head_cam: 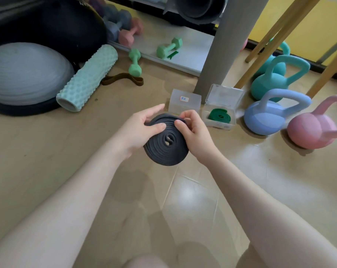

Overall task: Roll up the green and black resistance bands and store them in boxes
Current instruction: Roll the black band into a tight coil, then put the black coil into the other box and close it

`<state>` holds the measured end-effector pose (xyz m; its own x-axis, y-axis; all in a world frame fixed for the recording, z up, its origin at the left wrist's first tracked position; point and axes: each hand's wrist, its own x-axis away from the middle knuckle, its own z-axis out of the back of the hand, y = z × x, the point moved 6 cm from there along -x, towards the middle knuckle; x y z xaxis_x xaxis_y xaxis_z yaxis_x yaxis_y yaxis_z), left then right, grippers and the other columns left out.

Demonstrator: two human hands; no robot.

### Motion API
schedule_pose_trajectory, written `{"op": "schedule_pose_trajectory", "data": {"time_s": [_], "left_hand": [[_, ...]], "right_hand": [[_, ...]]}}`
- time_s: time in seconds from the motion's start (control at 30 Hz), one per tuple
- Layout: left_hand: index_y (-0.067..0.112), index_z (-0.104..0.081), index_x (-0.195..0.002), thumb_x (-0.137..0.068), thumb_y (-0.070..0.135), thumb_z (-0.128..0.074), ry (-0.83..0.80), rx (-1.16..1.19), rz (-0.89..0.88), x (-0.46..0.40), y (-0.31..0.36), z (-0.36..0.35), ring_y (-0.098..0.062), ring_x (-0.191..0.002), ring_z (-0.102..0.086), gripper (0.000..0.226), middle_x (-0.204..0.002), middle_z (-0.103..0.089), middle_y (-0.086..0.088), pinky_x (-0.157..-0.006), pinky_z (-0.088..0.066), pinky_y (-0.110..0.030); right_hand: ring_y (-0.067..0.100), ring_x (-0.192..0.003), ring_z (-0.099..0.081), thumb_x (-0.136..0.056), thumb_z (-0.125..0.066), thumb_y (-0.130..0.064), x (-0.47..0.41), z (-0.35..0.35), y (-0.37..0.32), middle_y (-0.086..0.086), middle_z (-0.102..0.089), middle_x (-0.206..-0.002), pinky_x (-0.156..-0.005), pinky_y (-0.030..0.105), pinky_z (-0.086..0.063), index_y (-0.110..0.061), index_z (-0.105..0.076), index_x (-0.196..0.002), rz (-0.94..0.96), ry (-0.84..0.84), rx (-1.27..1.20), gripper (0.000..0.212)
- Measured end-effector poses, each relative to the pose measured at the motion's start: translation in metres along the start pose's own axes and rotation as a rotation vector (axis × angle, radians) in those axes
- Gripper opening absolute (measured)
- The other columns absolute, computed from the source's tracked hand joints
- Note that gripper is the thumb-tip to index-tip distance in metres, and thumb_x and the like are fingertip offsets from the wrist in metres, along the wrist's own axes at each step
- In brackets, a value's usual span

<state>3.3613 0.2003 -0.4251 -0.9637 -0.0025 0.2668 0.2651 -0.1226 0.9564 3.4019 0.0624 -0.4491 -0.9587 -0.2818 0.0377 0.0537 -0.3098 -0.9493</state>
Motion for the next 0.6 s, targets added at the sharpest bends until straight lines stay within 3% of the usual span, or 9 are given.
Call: {"op": "schedule_pose_trajectory", "data": {"time_s": [0.1, 0.17, 0.27, 0.43, 0.6], "left_hand": [[0.035, -0.043, -0.136, -0.088, 0.015, -0.059, -0.020, 0.047, 0.022, -0.009, -0.011, 0.013, 0.003, -0.089, -0.058, 0.054, -0.118, -0.060, 0.009, -0.064, -0.050, -0.014], [0.036, -0.043, -0.135, -0.089, 0.019, -0.059, -0.018, 0.117, 0.075, -0.018, -0.018, 0.017, -0.003, -0.090, -0.060, 0.052, -0.123, -0.058, 0.010, -0.062, -0.052, -0.023], [0.040, -0.041, -0.135, -0.088, 0.021, -0.060, -0.037, 0.130, 0.113, -0.039, -0.027, 0.019, -0.007, -0.088, -0.061, 0.055, -0.121, -0.058, 0.008, -0.054, -0.053, -0.022], [0.038, -0.047, -0.130, -0.087, 0.017, -0.061, -0.089, 0.071, 0.160, -0.088, -0.053, 0.004, -0.009, -0.090, -0.061, 0.050, -0.111, -0.061, 0.008, -0.072, -0.055, -0.032], [0.028, -0.057, -0.118, -0.093, 0.016, -0.052, 0.014, 0.091, 0.169, -0.153, -0.080, -0.015, -0.004, -0.077, -0.058, 0.028, -0.101, -0.061, 0.007, -0.057, -0.047, -0.016]], "right_hand": [[0.020, -0.085, -0.062, -0.094, -0.048, -0.025, -0.016, -0.015, -0.002, 0.001, -0.065, -0.095, -0.076, 0.040, -0.052, -0.023, -0.045, -0.093, -0.090, -0.067, 0.056, 0.004], [0.018, -0.079, -0.060, -0.096, -0.047, -0.024, -0.029, -0.021, -0.003, 0.000, -0.063, -0.092, -0.066, 0.033, -0.051, -0.022, -0.044, -0.092, -0.132, -0.124, 0.004, 0.005], [0.014, -0.074, -0.059, -0.097, -0.045, -0.024, -0.045, -0.022, 0.007, -0.001, -0.061, -0.089, -0.058, 0.024, -0.047, -0.023, -0.044, -0.090, -0.150, -0.142, -0.018, 0.007], [0.014, -0.075, -0.059, -0.097, -0.044, -0.023, -0.077, -0.016, 0.054, -0.003, -0.062, -0.085, -0.066, 0.031, -0.049, -0.016, -0.043, -0.097, -0.161, -0.141, 0.044, 0.007], [0.020, -0.085, -0.059, -0.095, -0.047, -0.022, -0.131, -0.003, 0.108, 0.002, -0.064, -0.096, -0.083, 0.045, -0.049, -0.028, -0.042, -0.089, -0.165, -0.156, 0.107, 0.009]]}}
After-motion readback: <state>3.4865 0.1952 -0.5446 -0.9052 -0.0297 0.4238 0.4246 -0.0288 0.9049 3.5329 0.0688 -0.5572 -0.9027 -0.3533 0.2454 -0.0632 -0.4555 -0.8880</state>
